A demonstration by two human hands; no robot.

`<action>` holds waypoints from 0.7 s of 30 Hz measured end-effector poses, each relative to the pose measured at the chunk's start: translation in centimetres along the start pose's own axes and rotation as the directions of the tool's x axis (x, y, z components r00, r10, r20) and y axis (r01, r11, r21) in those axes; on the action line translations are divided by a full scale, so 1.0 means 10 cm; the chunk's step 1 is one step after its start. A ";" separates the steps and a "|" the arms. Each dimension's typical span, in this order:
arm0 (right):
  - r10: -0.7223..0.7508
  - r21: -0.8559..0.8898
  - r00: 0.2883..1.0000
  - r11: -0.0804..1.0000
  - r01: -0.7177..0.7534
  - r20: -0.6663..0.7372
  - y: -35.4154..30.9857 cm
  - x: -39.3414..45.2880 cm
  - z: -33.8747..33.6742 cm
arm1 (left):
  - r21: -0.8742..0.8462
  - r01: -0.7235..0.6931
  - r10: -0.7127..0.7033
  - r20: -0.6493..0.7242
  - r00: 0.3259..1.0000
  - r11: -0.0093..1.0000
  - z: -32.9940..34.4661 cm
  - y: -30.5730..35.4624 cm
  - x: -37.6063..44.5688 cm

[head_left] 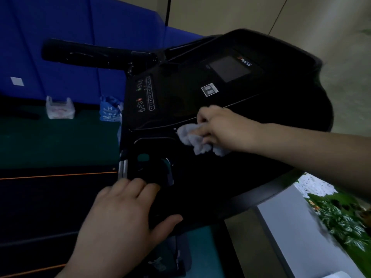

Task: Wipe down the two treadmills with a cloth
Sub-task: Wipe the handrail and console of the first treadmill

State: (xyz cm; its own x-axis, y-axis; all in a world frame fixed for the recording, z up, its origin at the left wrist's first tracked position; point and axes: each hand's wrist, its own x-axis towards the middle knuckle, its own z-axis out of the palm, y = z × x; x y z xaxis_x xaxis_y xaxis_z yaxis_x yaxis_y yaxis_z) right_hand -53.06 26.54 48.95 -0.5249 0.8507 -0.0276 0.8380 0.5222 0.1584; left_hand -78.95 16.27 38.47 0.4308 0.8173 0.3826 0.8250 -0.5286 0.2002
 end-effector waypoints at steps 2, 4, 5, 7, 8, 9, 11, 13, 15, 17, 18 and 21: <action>-0.009 -0.099 0.999 0.995 0.006 -0.035 0.04 0.23 0.03 | 0.006 -0.017 0.017 0.000 1.000 1.000 0.02 0.02 0.03; -0.081 -0.178 0.997 0.981 0.077 -0.018 0.06 0.46 0.09 | -0.010 -0.024 0.024 0.005 1.000 1.000 0.02 0.04 0.06; -0.055 -0.148 0.998 0.987 0.054 -0.004 0.04 0.56 0.11 | -0.021 -0.027 0.027 0.007 1.000 0.999 0.02 0.04 0.06; -0.079 -0.178 0.996 0.981 0.084 0.035 -0.07 0.75 0.14 | -0.035 -0.034 0.034 0.002 0.999 0.999 0.02 0.04 0.06; -0.088 -0.167 0.994 0.981 0.098 0.064 -0.12 0.85 0.17 | -0.040 -0.035 0.035 -0.003 0.999 0.999 0.02 0.04 0.06; -0.092 -0.135 0.993 0.986 0.102 0.078 -0.19 0.93 0.20 | -0.046 -0.036 0.035 -0.009 0.999 0.998 0.02 0.04 0.06; -0.156 -0.170 0.986 0.972 0.164 0.058 -0.34 1.10 0.25 | -0.058 -0.037 0.036 -0.016 0.999 0.998 0.02 0.04 0.06; -0.189 -0.154 0.978 0.967 0.201 0.084 -0.49 1.28 0.35 | -0.066 -0.037 0.036 -0.010 0.999 0.997 0.01 0.04 0.07; -0.192 -0.119 0.974 0.971 0.206 0.117 -0.63 1.40 0.43 | -0.067 -0.033 0.033 -0.009 0.999 0.997 0.00 0.04 0.07; -0.148 -0.090 0.979 0.983 0.162 0.141 -0.67 1.45 0.42 | -0.066 -0.029 0.029 -0.009 1.000 0.997 0.00 0.05 0.06; -0.123 -0.043 0.978 0.990 0.132 0.168 -0.63 1.45 0.40 | -0.061 -0.029 0.028 -0.011 1.000 0.998 0.00 0.05 0.06; -0.113 0.024 0.962 0.994 0.111 0.249 -0.44 1.30 0.23 | -0.037 -0.029 0.028 -0.019 0.999 0.999 0.01 0.05 0.06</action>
State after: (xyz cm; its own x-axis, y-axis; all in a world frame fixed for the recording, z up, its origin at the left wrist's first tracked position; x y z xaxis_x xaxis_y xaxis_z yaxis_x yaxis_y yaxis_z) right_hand -63.24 35.45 45.58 -0.5628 0.7741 -0.2899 0.7779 0.6146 0.1308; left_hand -78.24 16.53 38.70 0.4467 0.7977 0.4051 0.7982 -0.5598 0.2223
